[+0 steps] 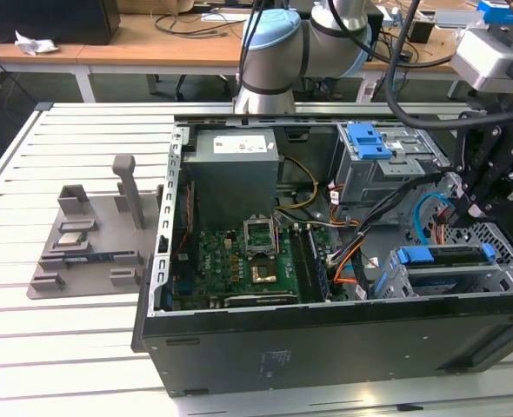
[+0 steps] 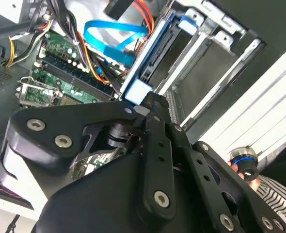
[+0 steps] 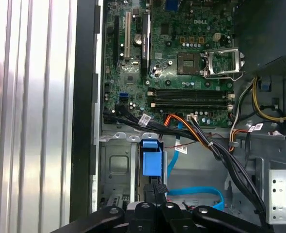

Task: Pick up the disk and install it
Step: 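Insert the first disk wire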

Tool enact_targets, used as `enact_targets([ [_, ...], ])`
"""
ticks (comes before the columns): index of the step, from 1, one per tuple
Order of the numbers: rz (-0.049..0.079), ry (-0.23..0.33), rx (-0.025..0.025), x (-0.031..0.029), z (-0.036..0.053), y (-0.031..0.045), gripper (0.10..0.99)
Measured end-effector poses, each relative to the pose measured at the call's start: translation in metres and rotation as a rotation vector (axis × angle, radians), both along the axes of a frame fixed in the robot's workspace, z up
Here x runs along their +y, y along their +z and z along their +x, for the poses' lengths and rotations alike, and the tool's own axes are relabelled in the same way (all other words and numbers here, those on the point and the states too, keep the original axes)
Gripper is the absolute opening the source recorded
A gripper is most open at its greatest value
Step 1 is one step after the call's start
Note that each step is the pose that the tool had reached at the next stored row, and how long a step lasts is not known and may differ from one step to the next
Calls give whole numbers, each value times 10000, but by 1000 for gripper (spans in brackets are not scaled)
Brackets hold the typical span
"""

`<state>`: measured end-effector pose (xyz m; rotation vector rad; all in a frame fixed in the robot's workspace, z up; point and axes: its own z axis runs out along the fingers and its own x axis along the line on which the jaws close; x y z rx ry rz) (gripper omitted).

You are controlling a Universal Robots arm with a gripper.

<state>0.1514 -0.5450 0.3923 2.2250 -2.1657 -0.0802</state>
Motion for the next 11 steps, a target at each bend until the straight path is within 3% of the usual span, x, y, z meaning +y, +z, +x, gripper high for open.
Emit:
enact_targets([
  [1,-5,-1,5,3,86,0,106],
  [3,-19,-1,11,7,162,0,106],
  [6,-66,0,45,23,401,0,106],
  [10,-105,0,68,42,542,-1,106],
  [11,-180,-1,73,92,585,-5,106],
])
